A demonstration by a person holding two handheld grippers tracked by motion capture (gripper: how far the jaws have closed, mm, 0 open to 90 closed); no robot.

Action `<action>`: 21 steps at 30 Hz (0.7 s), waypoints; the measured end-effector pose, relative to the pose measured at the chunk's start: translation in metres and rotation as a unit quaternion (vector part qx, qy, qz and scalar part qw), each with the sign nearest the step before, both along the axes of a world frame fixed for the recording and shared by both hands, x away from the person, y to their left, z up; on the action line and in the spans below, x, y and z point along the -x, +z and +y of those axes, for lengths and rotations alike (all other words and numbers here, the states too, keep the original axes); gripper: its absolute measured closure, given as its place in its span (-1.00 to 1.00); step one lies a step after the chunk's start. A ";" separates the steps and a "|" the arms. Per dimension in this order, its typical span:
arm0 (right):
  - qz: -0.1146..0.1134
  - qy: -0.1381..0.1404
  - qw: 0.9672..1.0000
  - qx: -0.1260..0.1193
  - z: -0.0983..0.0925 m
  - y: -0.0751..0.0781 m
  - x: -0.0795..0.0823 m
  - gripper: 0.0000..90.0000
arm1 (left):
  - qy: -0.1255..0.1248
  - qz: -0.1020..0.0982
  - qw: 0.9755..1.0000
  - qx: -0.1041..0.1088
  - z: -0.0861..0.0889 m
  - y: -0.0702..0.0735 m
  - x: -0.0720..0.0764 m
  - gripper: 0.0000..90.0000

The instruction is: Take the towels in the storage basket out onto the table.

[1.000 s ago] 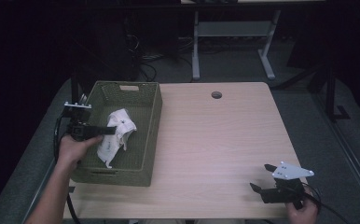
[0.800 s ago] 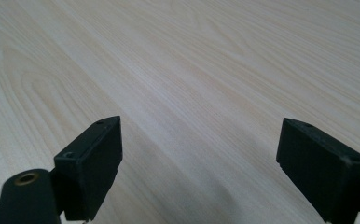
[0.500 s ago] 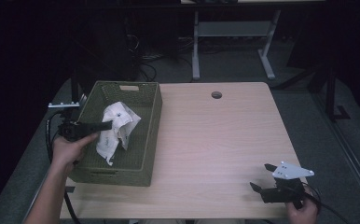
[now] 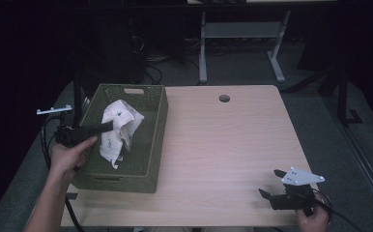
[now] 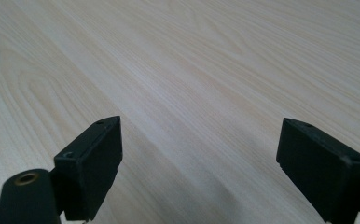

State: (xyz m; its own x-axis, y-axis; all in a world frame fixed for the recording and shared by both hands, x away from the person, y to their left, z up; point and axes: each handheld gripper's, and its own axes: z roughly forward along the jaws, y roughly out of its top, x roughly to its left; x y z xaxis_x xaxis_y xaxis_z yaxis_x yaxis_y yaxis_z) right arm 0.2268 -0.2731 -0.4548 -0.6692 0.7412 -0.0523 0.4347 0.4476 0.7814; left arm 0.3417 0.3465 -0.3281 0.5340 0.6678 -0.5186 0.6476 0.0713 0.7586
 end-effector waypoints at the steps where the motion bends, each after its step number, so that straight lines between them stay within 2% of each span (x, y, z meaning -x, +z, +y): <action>1: 0.000 0.000 1.000 0.001 0.000 0.000 0.000 -0.69 | 0.000 0.000 1.000 -0.001 0.000 0.000 0.000 0.81; 10: 0.000 -0.001 1.000 0.000 0.000 0.000 0.000 -0.69 | -0.007 -0.006 1.000 0.009 -0.001 0.002 0.001 0.81; 21: 0.000 -0.002 1.000 0.001 0.000 0.000 0.000 -0.69 | -0.011 -0.021 0.999 0.041 -0.002 0.011 0.000 0.81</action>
